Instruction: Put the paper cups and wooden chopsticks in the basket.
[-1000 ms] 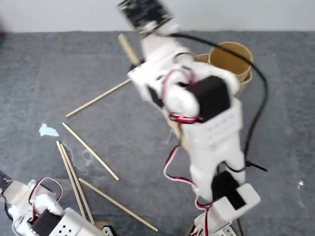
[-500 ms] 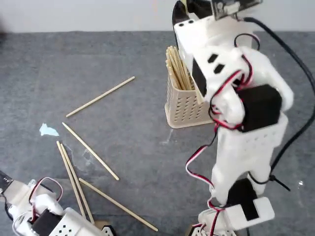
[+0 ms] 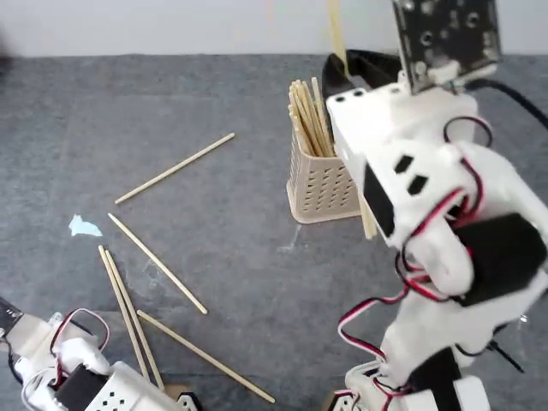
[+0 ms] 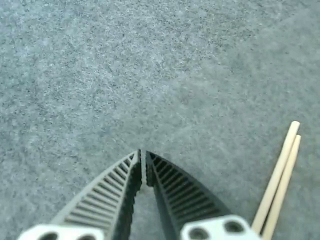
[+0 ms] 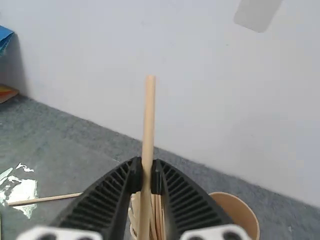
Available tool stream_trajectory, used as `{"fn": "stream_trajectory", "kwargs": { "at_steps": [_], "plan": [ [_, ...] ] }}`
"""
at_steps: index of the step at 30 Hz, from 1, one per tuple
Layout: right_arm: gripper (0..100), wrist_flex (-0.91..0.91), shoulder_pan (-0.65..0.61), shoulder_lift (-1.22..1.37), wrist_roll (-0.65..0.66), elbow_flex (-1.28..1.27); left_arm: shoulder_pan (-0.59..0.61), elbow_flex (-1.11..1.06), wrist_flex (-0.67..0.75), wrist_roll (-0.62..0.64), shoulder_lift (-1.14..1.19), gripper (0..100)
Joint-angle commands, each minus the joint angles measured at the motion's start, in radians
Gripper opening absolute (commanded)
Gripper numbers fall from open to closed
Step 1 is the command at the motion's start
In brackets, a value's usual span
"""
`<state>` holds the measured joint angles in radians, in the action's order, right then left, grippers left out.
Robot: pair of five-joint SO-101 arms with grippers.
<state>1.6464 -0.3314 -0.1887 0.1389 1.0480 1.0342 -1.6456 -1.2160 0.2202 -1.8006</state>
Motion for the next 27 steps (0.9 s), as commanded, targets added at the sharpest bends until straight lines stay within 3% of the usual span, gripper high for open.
{"fn": "stream_trajectory", "kwargs": {
  "at_steps": [1, 12, 18, 22, 27],
  "plan": [
    [0.8, 0.044, 0.01, -0.044, -0.014, 0.0, -0.002, 0.004, 0.023, -0.006, -0.011, 1],
    [0.8, 0.143, 0.004, -0.139, -0.043, -0.006, -0.002, 0.004, 0.023, -0.006, -0.011, 1],
    [0.7, 0.125, 0.002, -0.217, -0.061, -0.239, -0.002, 0.004, 0.023, -0.006, -0.011, 1],
    [0.7, -0.001, 0.004, -0.328, -0.072, -0.457, -0.002, 0.004, 0.023, -0.006, -0.011, 1],
    [0.7, -0.325, 0.008, -0.486, -0.068, -0.809, -0.002, 0.004, 0.023, -0.006, -0.011, 1]
  ]
}}
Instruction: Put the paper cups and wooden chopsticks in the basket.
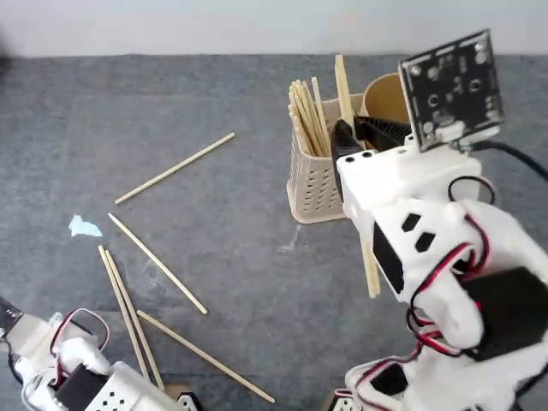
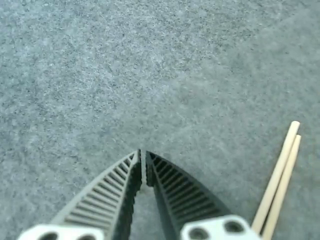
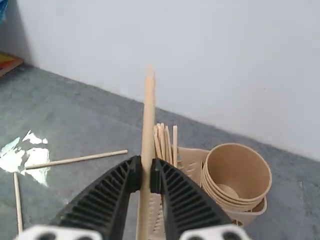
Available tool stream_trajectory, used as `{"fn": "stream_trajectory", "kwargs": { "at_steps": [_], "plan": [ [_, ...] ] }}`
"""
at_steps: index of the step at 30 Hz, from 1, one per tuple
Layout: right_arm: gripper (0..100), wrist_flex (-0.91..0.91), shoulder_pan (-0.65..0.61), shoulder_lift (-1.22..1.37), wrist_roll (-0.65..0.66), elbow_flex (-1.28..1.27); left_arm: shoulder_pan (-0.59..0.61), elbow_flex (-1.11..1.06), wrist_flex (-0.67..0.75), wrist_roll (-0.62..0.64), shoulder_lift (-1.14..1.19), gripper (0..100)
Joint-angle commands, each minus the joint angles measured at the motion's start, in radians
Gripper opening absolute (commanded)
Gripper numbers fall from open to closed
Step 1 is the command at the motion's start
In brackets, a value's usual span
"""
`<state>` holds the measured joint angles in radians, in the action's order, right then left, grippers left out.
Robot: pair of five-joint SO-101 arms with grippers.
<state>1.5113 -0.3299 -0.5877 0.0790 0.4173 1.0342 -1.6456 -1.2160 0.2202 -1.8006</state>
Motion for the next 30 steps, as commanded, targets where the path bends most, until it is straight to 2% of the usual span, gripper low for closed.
{"fn": "stream_trajectory", "kwargs": {
  "at_steps": [1, 6, 12, 18, 24, 30],
  "plan": [
    [0.7, -0.259, 0.007, -0.111, -0.008, -0.239, -0.002, 0.004, 0.023, -0.006, -0.011, 1],
    [0.7, -0.588, 0.022, -0.18, -0.006, -0.466, -0.002, 0.004, 0.023, -0.006, -0.011, 1],
    [0.7, -1.026, 0.113, -0.179, -0.015, -0.649, -0.002, 0.004, 0.023, -0.006, -0.011, 1],
    [0.7, -1.435, 0.127, -0.137, -0.008, -0.829, -0.002, 0.004, 0.023, -0.006, -0.011, 1],
    [0.7, -1.544, 0.127, 0.004, -0.012, -0.859, -0.002, 0.004, 0.023, -0.006, -0.011, 1],
    [5.0, -1.535, 0.128, 0.091, -0.009, -0.861, -0.002, 0.004, 0.023, -0.006, -0.011, 1]
  ]
}}
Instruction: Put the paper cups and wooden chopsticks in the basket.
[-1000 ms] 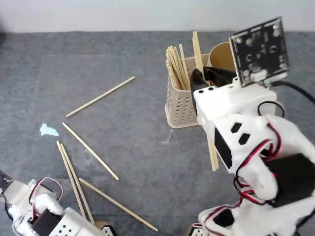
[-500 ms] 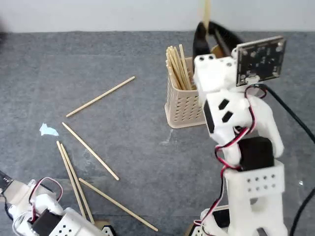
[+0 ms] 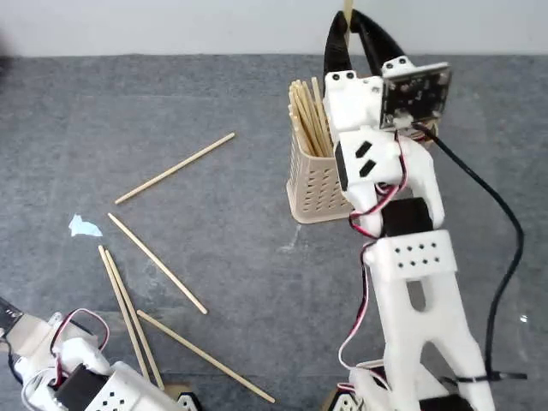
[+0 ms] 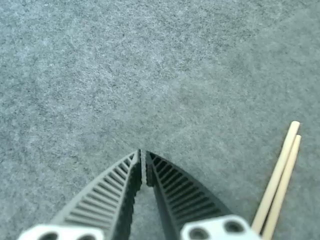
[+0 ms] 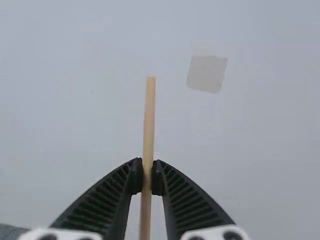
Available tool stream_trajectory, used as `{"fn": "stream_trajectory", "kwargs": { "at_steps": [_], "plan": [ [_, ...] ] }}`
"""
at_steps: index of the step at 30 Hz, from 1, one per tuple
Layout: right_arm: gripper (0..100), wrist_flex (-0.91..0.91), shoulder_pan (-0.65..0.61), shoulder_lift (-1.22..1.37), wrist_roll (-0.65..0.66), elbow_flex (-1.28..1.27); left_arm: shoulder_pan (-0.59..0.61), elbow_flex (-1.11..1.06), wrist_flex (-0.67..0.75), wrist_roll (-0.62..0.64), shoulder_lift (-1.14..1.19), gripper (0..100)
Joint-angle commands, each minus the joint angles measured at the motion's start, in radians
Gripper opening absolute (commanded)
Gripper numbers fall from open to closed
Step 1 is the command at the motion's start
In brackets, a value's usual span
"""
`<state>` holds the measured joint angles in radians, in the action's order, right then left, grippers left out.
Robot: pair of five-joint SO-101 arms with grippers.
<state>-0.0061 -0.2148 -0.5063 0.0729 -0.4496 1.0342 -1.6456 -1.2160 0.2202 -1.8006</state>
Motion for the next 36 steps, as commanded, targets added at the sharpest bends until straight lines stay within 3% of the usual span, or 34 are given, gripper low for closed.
{"fn": "stream_trajectory", "kwargs": {
  "at_steps": [1, 5, 12, 19, 25, 36],
  "plan": [
    [7.7, -0.018, 0.013, 0.016, -0.005, 0.006, -0.002, 0.004, 0.023, -0.006, -0.011, 1],
    [15.6, -0.018, 0.007, 0.01, -0.005, 0.008, -0.002, 0.004, 0.023, -0.006, -0.011, 1],
    [12.3, 0.073, -0.039, 0.007, -0.011, 0.094, -0.002, 0.004, 0.023, -0.006, -0.011, 1],
    [12.2, 0.306, -0.189, 0.035, -0.178, 0.236, -0.002, 0.004, 0.023, -0.006, -0.011, 1],
    [12.2, 0.398, -0.302, 0.214, -0.187, 0.327, -0.002, 0.004, 0.023, -0.006, -0.011, 1],
    [12.1, 0.389, -0.341, 0.676, -0.244, 0.439, -0.002, 0.004, 0.023, -0.006, -0.011, 1]
  ]
}}
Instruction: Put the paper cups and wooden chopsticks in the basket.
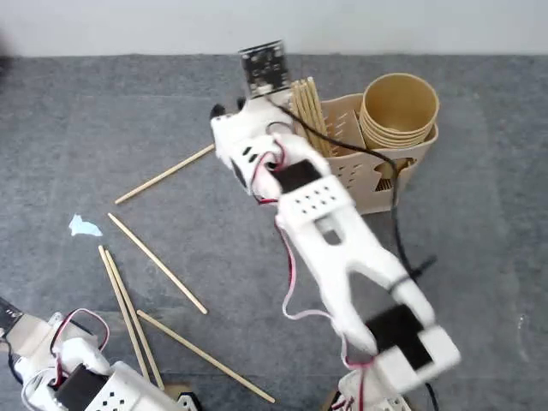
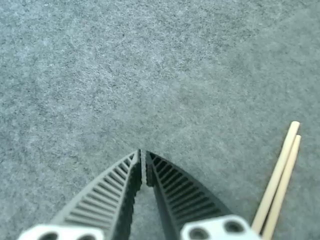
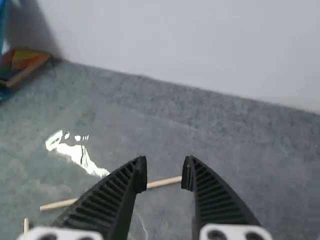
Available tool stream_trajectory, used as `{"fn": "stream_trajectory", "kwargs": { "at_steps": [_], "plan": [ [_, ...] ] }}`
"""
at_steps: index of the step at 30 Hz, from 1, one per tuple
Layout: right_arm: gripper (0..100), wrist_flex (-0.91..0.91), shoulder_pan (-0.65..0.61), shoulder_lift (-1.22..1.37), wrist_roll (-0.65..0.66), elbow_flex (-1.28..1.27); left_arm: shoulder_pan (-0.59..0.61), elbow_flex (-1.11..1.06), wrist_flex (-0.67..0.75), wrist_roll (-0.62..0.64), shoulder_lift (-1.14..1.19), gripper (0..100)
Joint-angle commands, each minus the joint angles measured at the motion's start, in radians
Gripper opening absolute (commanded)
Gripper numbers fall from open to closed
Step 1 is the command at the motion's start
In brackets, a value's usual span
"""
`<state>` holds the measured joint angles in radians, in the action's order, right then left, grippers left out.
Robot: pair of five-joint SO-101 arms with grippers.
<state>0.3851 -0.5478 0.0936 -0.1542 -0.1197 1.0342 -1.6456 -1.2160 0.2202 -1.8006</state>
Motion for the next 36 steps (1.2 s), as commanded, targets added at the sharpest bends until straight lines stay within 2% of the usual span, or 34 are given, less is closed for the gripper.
{"fn": "stream_trajectory", "kwargs": {
  "at_steps": [1, 9, 13, 20, 36],
  "plan": [
    [12.1, -0.002, -0.01, 0.124, -0.017, 0.14, -0.002, 0.004, 0.023, -0.006, -0.011, 1],
    [11.1, 0.008, -0.012, 0.467, -0.012, 0.448, -0.002, 0.004, 0.023, -0.006, -0.011, 1],
    [0.5, 0.01, -0.015, 0.591, -0.009, 0.568, -0.002, 0.004, 0.023, -0.006, -0.011, 1],
    [3.1, 0.01, -0.015, 0.754, 0.061, 0.707, -0.002, 0.004, 0.023, -0.006, -0.011, 1],
    [3.2, 0.008, -0.054, 0.966, 0.091, 0.856, -0.002, 0.002, 0.023, -0.006, -0.011, 1]
  ]
}}
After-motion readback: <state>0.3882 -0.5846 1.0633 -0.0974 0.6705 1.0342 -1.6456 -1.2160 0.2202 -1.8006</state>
